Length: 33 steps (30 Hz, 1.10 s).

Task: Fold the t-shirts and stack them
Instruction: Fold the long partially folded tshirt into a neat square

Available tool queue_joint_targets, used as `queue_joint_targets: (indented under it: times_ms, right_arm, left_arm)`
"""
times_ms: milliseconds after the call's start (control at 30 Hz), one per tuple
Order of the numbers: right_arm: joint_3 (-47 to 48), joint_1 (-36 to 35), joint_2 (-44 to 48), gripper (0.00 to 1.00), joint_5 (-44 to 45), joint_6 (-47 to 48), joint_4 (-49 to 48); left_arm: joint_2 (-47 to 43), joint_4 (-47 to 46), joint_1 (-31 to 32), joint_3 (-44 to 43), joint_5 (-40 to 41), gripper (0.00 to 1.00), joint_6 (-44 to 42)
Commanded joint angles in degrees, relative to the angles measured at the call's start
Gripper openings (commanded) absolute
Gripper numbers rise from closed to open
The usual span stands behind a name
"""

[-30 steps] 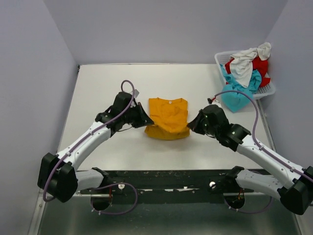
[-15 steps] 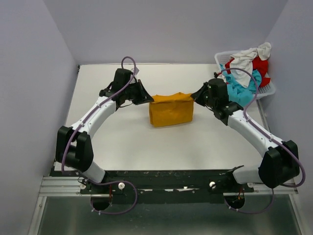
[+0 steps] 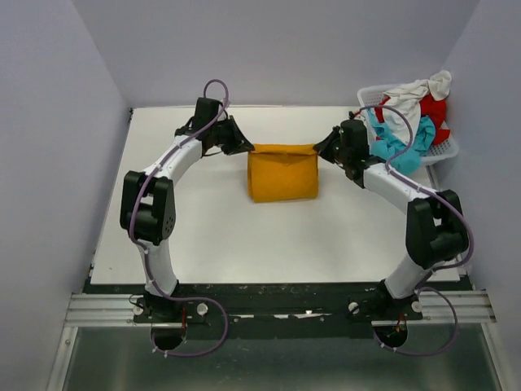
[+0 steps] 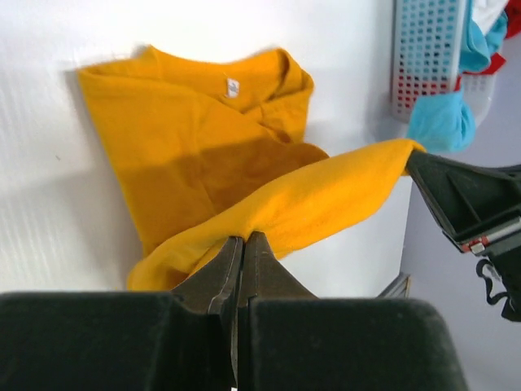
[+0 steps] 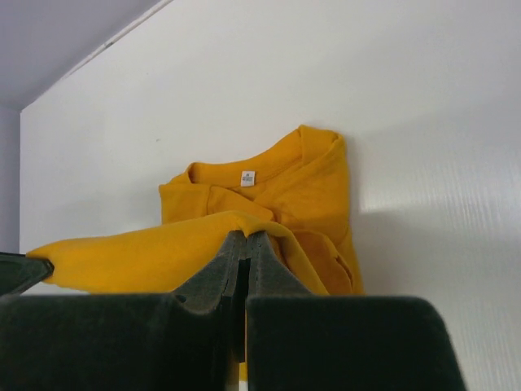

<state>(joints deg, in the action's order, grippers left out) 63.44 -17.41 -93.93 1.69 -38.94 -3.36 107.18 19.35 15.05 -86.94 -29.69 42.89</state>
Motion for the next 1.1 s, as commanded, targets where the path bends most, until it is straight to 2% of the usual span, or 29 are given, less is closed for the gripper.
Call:
queue_joint_targets:
  times_ms: [0, 200, 267, 333, 400, 467, 600, 700, 800, 933, 1067]
  right_arm:
    - [4.3, 1.3, -7.0, 0.01, 0.1, 0.3, -6.6]
    - [9.4, 1.8, -18.2, 0.02, 2.7, 1.4, -9.8]
    - [12.2, 1.9, -21.2, 0.17, 2.9, 2.2, -10.1]
    - [16.2, 2.1, -23.9, 0.53, 2.4, 3.7, -9.3]
    - [21.1, 2.2, -25.7, 0.60, 1.2, 5.2, -5.6]
    - [23.3, 2.2, -25.0, 0.69, 1.2, 5.6, -3.0]
    - [19.3, 2.2, -19.7, 1.00, -3.4, 4.5, -3.3]
    - [14.5, 2.2, -17.1, 1.00, -13.8, 2.1, -7.3]
    - [12.1, 2.2, -18.8, 1.00, -21.9, -2.5, -12.9]
    - [16.8, 2.2, -24.9, 1.00, -22.7, -4.9, -12.9]
    - [22.4, 2.2, -31.5, 1.00, -16.0, -3.4, -10.6]
  left_arm:
    - [8.6, -1.1, -2.3, -9.6, -1.4, 0.00, 0.3]
    - [21.9, 4.5, -2.8, -24.1, -4.2, 0.02, 1.6]
    - [24.3, 5.7, -2.9, -27.5, -3.8, 0.11, 1.5]
    - [25.9, 7.2, -3.2, -31.2, -2.7, 0.32, 1.5]
    - [26.8, 10.0, -3.7, -36.3, -2.2, 0.56, 1.3]
    - [25.9, 11.2, -3.8, -38.7, -2.2, 0.97, 0.7]
    - [19.5, 9.4, -2.7, -34.7, -1.7, 0.99, -1.4]
    - [15.8, 5.4, -1.1, -28.3, -2.5, 0.98, -1.9]
    - [18.0, 6.6, 0.2, -28.5, -2.9, 0.99, -1.3]
    - [22.4, 8.8, 1.7, -29.5, -5.8, 0.98, -1.0]
    - [22.6, 6.9, 2.6, -23.7, -5.9, 0.98, -0.2]
